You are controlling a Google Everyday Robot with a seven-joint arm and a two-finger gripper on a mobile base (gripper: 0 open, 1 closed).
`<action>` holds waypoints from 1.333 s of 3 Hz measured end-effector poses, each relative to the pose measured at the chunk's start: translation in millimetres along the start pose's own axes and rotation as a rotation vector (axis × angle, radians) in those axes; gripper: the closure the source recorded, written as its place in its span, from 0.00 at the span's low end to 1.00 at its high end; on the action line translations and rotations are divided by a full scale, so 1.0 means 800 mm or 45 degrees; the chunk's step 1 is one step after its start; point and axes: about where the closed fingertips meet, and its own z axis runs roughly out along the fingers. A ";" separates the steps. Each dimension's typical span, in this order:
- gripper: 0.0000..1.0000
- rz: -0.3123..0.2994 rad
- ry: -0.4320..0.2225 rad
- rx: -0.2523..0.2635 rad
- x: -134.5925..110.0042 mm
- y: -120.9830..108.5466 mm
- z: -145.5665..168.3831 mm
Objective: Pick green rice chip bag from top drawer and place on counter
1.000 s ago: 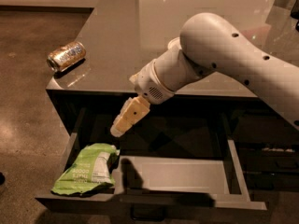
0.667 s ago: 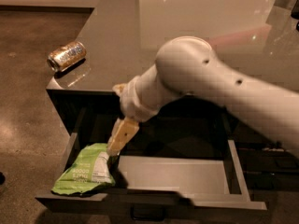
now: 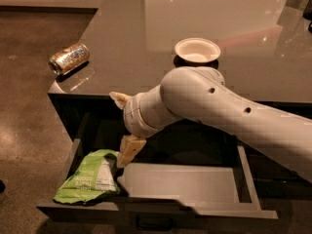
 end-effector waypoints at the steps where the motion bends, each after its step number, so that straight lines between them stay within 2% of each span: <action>1: 0.00 -0.046 -0.003 -0.068 0.023 0.016 0.024; 2: 0.00 -0.218 -0.087 -0.199 0.052 0.050 0.066; 3: 0.00 -0.361 -0.107 -0.275 0.061 0.068 0.093; 4: 0.00 -0.492 -0.140 -0.268 0.061 0.081 0.113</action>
Offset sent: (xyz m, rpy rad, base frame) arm -0.0097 -0.0048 -0.1180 -0.0404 -0.0226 0.4139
